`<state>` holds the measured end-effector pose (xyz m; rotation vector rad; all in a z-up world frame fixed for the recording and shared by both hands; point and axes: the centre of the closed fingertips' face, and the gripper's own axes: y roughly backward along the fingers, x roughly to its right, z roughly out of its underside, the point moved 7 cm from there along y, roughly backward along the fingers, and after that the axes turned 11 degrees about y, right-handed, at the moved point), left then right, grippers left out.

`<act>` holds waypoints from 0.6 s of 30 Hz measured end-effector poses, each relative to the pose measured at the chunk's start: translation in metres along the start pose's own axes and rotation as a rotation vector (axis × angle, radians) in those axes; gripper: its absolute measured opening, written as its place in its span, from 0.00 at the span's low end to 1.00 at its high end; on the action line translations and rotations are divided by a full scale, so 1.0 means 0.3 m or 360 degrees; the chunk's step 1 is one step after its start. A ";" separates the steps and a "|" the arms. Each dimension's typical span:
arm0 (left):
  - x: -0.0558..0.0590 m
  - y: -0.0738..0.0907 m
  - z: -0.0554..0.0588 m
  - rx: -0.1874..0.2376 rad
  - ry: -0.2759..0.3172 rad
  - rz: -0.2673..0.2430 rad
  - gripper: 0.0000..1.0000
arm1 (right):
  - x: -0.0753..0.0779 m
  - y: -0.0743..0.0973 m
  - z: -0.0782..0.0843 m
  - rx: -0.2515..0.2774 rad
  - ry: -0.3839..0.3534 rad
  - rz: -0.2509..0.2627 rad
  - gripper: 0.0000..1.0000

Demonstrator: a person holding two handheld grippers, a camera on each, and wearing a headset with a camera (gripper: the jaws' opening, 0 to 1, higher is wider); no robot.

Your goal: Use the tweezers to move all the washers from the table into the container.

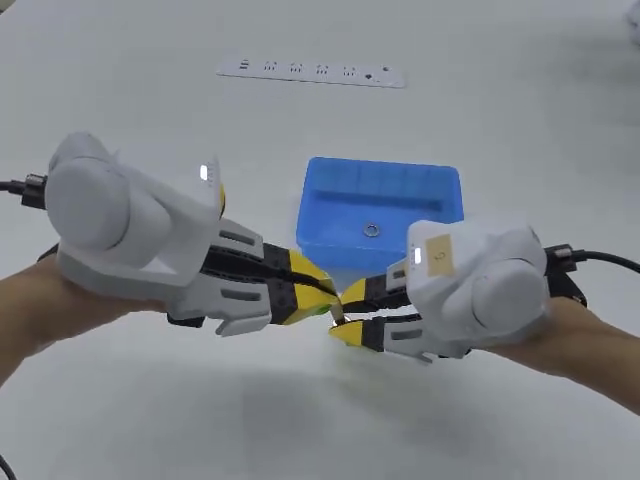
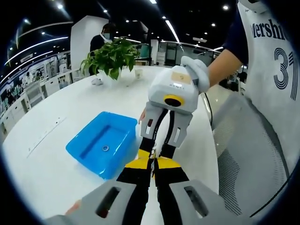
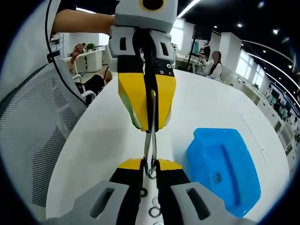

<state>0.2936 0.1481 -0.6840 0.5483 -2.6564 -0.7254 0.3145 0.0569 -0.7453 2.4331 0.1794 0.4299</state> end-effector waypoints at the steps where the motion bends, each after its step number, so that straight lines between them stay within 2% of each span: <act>1: 0.000 -0.001 0.002 -0.0005 -0.0001 0.0000 0.07 | -0.001 -0.001 0.001 -0.0001 -0.0003 -0.0003 0.12; 18: 0.004 -0.012 -0.003 -0.0035 -0.0022 0.0020 0.06 | -0.008 -0.010 0.015 0.0008 0.0002 -0.0014 0.10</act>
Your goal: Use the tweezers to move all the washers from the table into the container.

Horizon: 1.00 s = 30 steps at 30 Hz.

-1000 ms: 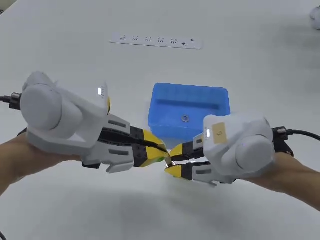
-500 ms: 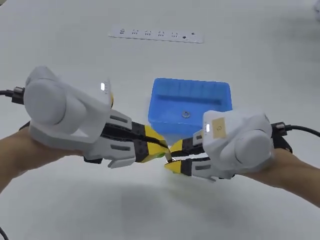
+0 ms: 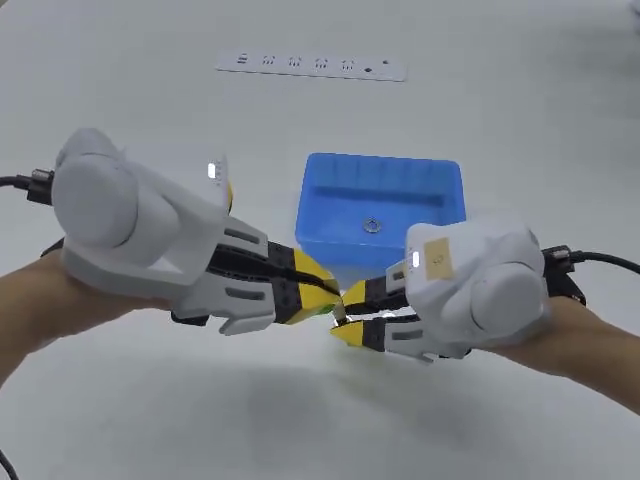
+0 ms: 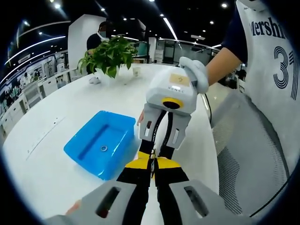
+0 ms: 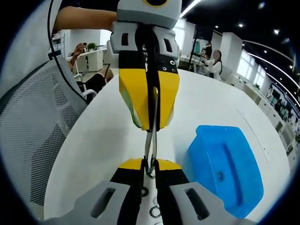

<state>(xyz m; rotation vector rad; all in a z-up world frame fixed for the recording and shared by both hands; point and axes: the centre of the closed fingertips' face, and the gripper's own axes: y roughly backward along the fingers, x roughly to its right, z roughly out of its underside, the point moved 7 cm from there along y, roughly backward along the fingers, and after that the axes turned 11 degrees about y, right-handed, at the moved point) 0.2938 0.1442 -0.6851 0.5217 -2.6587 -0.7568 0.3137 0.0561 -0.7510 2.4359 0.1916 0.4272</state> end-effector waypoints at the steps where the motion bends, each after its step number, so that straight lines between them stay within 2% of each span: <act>1: 0.000 0.000 0.000 -0.0001 -0.0001 -0.0001 0.06 | 0.000 0.000 0.000 0.0002 0.0000 0.0002 0.10; 8: 0.001 0.007 -0.001 -0.0009 0.0007 0.0004 0.07 | 0.002 0.002 -0.005 0.0005 -0.0028 0.0020 0.10; 13: 0.003 0.031 -0.031 0.0006 -0.0005 0.0003 0.07 | 0.018 0.018 -0.033 0.0018 -0.0014 0.0040 0.10; 20: 0.013 0.060 -0.082 0.0025 -0.0058 -0.0012 0.07 | 0.042 0.059 -0.070 0.0024 0.0035 0.0078 0.10; 21: 0.016 0.063 -0.093 0.0030 -0.0072 -0.0012 0.07 | 0.047 0.070 -0.077 0.0016 0.0075 0.0093 0.10; 30: 0.030 0.092 -0.184 0.0076 -0.0176 -0.0033 0.07 | 0.089 0.147 -0.120 0.0047 0.0102 0.0200 0.10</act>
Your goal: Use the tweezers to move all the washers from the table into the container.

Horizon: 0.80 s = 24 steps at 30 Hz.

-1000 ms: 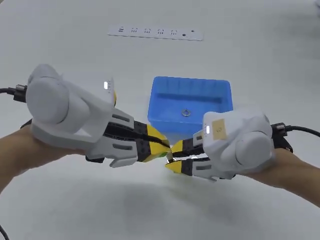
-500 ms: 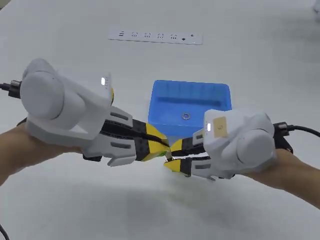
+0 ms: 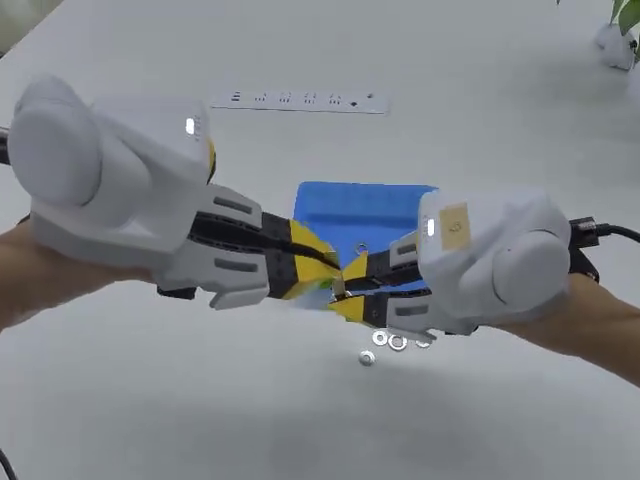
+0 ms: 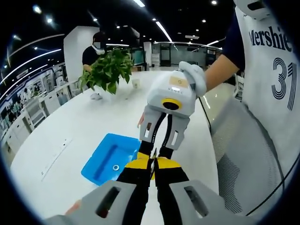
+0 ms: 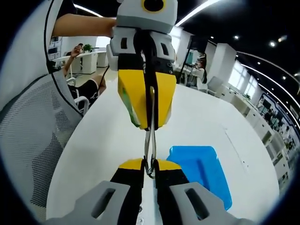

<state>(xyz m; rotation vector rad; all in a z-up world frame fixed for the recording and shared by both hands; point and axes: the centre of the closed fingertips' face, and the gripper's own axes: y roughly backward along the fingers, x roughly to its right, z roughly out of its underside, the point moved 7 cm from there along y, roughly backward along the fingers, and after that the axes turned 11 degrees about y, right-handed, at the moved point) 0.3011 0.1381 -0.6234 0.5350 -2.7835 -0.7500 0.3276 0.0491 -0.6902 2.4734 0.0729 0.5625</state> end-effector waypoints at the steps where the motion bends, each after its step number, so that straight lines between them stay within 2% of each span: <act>1: -0.001 0.003 -0.011 0.0006 -0.0011 -0.0001 0.07 | 0.008 0.007 -0.006 -0.0001 0.0009 0.0006 0.10; 8: -0.022 0.029 -0.068 0.0065 -0.0061 -0.0031 0.07 | 0.068 0.043 -0.037 0.0001 0.0054 0.0068 0.10; 12: -0.039 0.034 -0.086 0.0076 -0.0084 -0.0039 0.07 | 0.095 0.044 -0.043 -0.0003 0.0076 0.0082 0.10; 18: -0.090 0.026 -0.098 0.0072 -0.0115 -0.0045 0.07 | 0.141 0.032 -0.031 -0.0016 0.0095 0.0105 0.10; 24: -0.163 0.001 -0.092 0.0077 -0.0115 -0.0044 0.07 | 0.201 0.003 0.006 -0.0039 0.0096 0.0109 0.10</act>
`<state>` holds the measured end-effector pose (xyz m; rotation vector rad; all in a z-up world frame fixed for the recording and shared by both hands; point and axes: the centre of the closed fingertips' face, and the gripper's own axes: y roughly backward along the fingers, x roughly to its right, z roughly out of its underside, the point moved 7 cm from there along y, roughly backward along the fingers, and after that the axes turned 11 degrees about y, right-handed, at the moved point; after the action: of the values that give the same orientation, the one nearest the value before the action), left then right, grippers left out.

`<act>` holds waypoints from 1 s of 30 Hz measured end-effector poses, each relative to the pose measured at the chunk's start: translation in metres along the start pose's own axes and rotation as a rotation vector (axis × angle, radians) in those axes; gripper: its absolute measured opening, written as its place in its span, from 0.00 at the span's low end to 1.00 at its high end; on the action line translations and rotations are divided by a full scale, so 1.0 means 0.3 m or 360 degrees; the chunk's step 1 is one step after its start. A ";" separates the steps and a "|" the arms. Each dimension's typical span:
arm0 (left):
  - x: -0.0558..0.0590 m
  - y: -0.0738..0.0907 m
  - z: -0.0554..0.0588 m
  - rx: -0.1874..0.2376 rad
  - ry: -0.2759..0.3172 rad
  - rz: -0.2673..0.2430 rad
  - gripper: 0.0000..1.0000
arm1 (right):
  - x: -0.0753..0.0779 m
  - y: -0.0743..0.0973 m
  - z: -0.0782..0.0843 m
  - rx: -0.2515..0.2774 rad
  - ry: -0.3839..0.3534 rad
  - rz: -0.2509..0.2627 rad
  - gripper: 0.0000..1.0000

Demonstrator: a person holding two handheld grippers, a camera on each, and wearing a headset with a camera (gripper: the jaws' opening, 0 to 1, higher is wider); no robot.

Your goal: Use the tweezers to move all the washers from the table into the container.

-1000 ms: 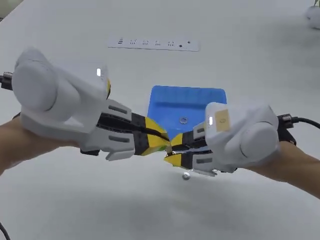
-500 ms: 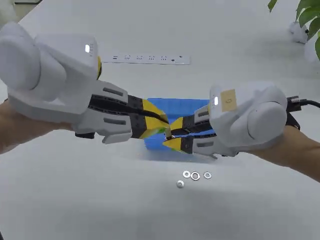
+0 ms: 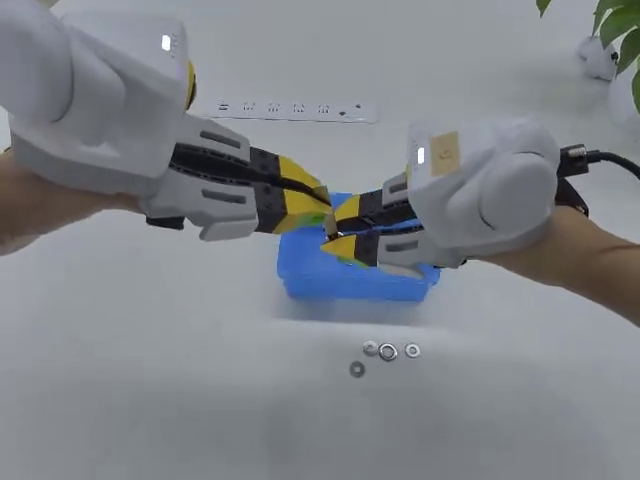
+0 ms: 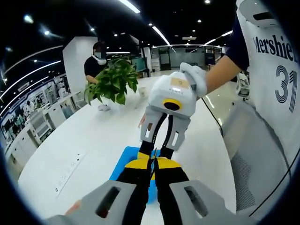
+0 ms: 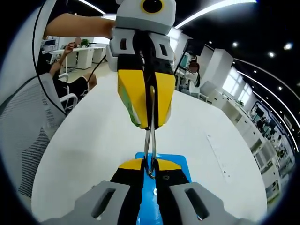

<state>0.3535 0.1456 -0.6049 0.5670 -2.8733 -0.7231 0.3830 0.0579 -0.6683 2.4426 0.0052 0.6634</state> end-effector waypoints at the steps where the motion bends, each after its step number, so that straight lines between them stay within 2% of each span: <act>1: -0.010 -0.004 0.003 -0.0002 0.0003 0.0002 0.07 | 0.009 -0.009 0.010 -0.0001 -0.0010 0.0000 0.10; 4: -0.055 -0.026 0.025 -0.0023 0.0033 0.0008 0.07 | 0.022 -0.033 0.040 -0.0012 -0.0041 -0.0012 0.10; 9: -0.097 -0.067 0.067 -0.0026 0.0080 0.0039 0.07 | 0.036 -0.073 0.098 -0.0040 -0.0084 -0.0049 0.10; 17: -0.161 -0.117 0.143 -0.0090 0.0131 0.0088 0.07 | 0.031 -0.153 0.169 -0.0065 -0.0158 -0.0114 0.10; 22: -0.179 -0.127 0.180 -0.0092 0.0176 0.0096 0.07 | 0.026 -0.177 0.189 -0.0077 -0.0181 -0.0145 0.10; 30: -0.180 -0.143 0.207 -0.0119 0.0199 0.0115 0.07 | 0.005 -0.192 0.209 -0.0103 -0.0191 -0.0193 0.10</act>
<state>0.4045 0.1583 -0.6815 0.4780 -2.7245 -0.7520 0.4216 0.0706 -0.7430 2.3942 0.0823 0.4559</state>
